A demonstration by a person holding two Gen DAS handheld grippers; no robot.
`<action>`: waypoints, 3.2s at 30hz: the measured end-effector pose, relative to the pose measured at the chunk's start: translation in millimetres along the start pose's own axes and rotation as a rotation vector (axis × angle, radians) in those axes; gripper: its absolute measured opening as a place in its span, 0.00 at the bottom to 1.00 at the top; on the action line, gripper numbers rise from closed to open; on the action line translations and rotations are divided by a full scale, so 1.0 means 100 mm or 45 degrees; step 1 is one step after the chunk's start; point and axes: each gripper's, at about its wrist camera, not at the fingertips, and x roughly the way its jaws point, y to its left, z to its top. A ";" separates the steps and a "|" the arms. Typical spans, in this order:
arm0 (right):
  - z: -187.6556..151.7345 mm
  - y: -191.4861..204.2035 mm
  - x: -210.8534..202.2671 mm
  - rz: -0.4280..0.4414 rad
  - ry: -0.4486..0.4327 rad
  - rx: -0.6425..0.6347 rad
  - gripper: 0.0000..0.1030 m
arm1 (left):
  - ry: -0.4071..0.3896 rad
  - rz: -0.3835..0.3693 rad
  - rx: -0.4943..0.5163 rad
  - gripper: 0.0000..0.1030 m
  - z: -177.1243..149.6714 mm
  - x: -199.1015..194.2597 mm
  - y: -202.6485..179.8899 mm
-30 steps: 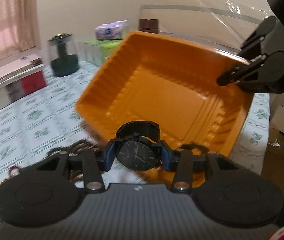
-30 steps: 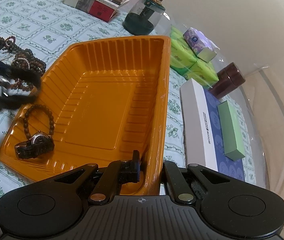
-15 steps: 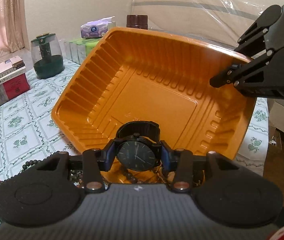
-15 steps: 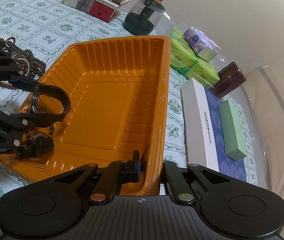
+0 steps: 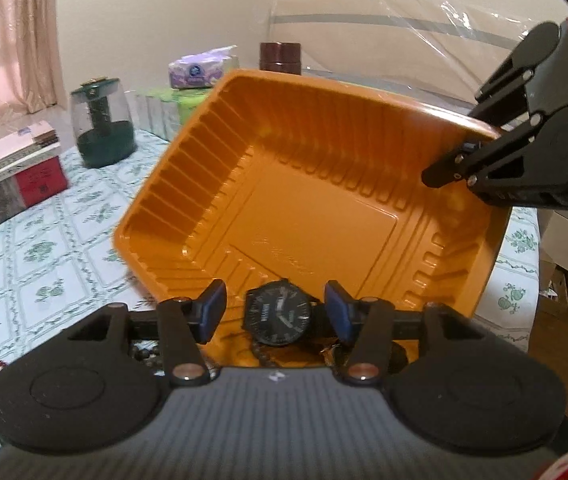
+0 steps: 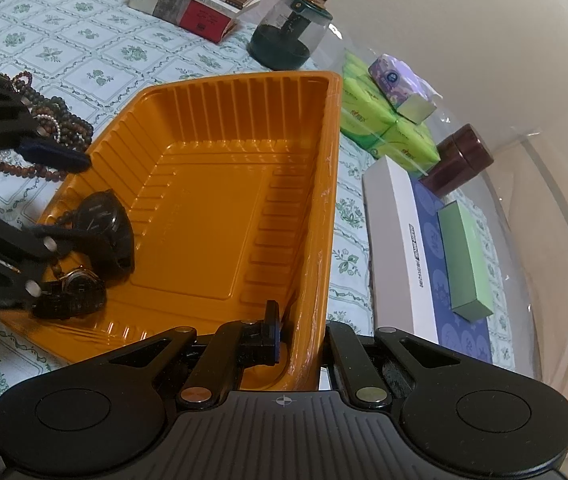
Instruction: Organize jewelry
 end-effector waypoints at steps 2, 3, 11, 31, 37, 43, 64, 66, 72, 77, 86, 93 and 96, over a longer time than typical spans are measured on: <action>0.00 0.00 -0.01 -0.001 0.000 -0.001 0.04 | -0.010 0.025 -0.014 0.49 -0.02 -0.08 0.06; 0.00 -0.01 -0.01 -0.001 -0.001 -0.001 0.04 | -0.013 0.040 -0.023 0.49 -0.04 -0.12 0.10; -0.02 -0.01 -0.02 -0.002 -0.003 -0.005 0.04 | 0.018 0.210 -0.099 0.49 -0.33 -0.44 0.48; -0.01 0.00 -0.02 -0.004 0.002 -0.005 0.04 | 0.142 0.311 -0.138 0.35 -0.77 -0.38 0.72; -0.01 0.00 -0.02 -0.005 0.001 -0.003 0.04 | 0.145 0.300 -0.115 0.20 -0.69 -0.23 0.69; -0.01 -0.01 -0.01 -0.005 0.002 -0.003 0.04 | 0.171 0.284 -0.179 0.10 -0.64 -0.13 0.76; -0.01 0.01 -0.02 -0.011 -0.003 -0.008 0.04 | -0.036 0.360 -0.044 0.02 -0.06 -1.17 1.17; -0.01 0.01 -0.03 -0.012 -0.004 -0.010 0.04 | -0.061 0.368 -0.028 0.02 0.04 -1.25 1.21; 0.00 0.01 -0.04 -0.012 -0.005 -0.012 0.04 | -0.131 0.379 -0.005 0.02 0.27 -1.43 1.28; 0.00 0.01 -0.04 -0.014 -0.007 -0.014 0.04 | -0.190 0.380 0.008 0.02 0.44 -1.56 1.30; 0.01 0.01 -0.05 -0.014 -0.010 -0.017 0.04 | -0.233 0.374 0.020 0.02 0.61 -1.67 1.32; 0.02 0.02 -0.04 -0.019 -0.010 -0.016 0.04 | -0.089 0.203 0.041 0.02 0.30 -1.56 1.03; 0.02 0.01 -0.04 -0.019 -0.014 -0.019 0.04 | 0.007 0.128 0.042 0.02 0.08 -1.43 0.88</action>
